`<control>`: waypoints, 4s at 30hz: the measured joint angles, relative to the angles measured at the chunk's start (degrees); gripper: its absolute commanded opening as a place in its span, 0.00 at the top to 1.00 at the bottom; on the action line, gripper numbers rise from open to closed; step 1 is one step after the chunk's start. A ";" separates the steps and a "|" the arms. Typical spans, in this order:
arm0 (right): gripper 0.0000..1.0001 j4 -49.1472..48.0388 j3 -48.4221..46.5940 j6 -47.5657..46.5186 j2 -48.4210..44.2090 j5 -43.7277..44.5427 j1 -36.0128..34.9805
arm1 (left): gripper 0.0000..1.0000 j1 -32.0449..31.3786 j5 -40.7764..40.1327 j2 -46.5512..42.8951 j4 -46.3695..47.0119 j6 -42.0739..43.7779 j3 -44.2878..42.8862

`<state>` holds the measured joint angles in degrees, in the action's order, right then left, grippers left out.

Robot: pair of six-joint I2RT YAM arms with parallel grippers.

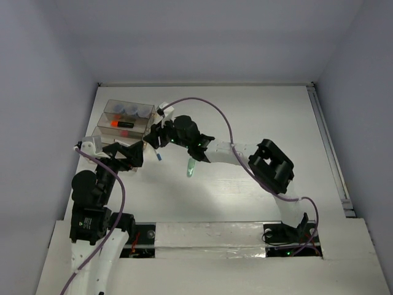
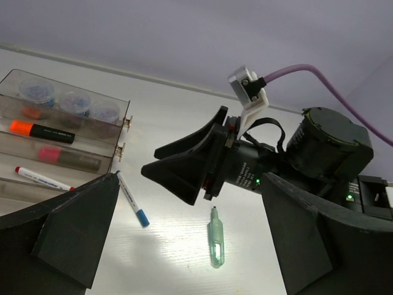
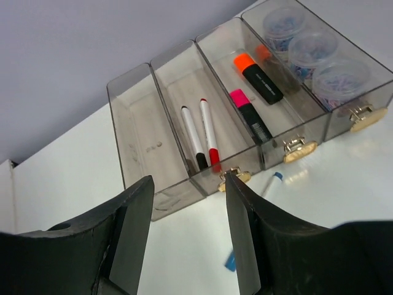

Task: Sort the stationery into containers
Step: Pick up the pen from the center of the board, then place the pen in the storage box, then pick up the pen from the center of the board.

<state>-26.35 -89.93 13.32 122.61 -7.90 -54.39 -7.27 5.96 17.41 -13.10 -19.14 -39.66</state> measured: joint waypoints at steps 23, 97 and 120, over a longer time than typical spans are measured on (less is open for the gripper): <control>0.60 26.88 -15.04 0.98 14.95 14.19 -1.16 | 0.01 0.61 0.24 -0.46 0.02 0.00 0.00; 0.35 15.10 -42.23 -0.46 30.80 -5.90 -1.09 | 0.01 1.01 -0.61 -1.55 -0.02 -0.24 0.00; 0.64 2.40 26.25 7.41 -23.45 10.14 -1.09 | 0.01 1.01 -0.70 -1.53 0.00 -0.28 0.00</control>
<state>-23.94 -63.68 20.73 99.15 2.24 -55.48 -6.26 5.26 15.88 -13.10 -19.42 -39.66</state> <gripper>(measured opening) 0.155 0.989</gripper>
